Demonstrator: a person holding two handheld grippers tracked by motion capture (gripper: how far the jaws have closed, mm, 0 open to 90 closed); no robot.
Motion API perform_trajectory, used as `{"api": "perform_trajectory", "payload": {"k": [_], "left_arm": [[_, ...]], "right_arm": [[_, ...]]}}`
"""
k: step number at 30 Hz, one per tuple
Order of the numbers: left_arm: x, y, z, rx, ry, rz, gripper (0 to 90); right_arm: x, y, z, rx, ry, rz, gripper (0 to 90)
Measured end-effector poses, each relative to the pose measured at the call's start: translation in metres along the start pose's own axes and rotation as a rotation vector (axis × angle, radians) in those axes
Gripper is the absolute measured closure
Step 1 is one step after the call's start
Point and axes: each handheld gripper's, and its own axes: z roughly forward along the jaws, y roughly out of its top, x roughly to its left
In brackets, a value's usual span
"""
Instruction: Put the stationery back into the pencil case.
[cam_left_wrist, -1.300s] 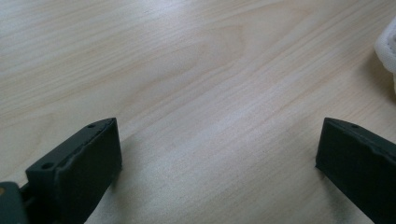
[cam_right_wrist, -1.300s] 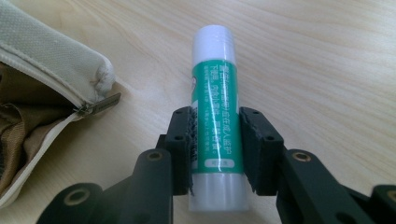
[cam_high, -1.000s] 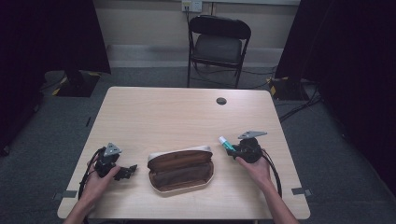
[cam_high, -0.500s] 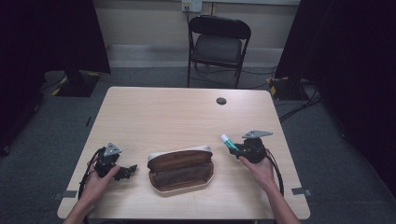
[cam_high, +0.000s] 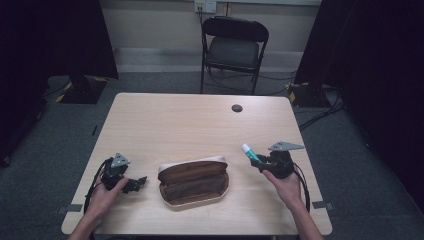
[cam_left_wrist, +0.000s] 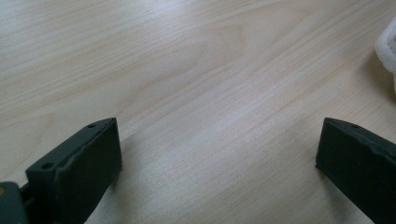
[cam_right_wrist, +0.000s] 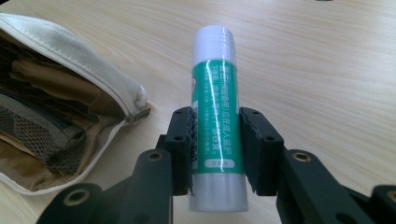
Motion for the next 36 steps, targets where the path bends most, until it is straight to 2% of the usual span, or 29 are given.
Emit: {"api": "perform_trajectory", "payload": {"k": [4,10,12,16,17,22,23,25,31,36], "left_arm": [[0.000,0.000,0.000,0.003,0.000,0.003,0.0],[0.000,0.000,0.000,0.003,0.000,0.003,0.0],[0.000,0.000,0.000,0.003,0.000,0.003,0.0],[0.000,0.000,0.000,0.005,0.000,0.003,0.0],[0.000,0.000,0.000,0.004,0.000,0.004,0.0],[0.000,0.000,0.000,0.003,0.000,0.003,0.0],[0.000,0.000,0.000,0.003,0.000,0.003,0.0],[0.000,0.000,0.000,0.003,0.000,0.004,0.0],[0.000,0.000,0.000,0.001,0.001,0.000,0.2],[-0.001,0.000,0.000,-0.001,0.002,-0.001,0.2]], "right_arm": [[0.006,-0.007,-0.005,0.007,-0.005,-0.004,66.5],[0.018,-0.018,-0.015,0.021,0.011,-0.030,66.5],[0.022,-0.025,-0.020,0.018,0.036,-0.018,66.5],[0.032,-0.034,-0.027,0.032,0.057,-0.047,66.5],[0.038,-0.036,-0.030,0.030,0.067,-0.063,66.5],[0.049,-0.033,-0.033,0.016,0.099,-0.089,66.5],[0.058,-0.031,-0.031,0.017,0.115,-0.112,66.5],[0.061,-0.030,-0.031,0.019,0.123,-0.120,66.5],[0.083,-0.024,-0.026,0.014,0.167,-0.174,66.5],[0.092,-0.022,-0.020,0.019,0.182,-0.200,66.5]]}}
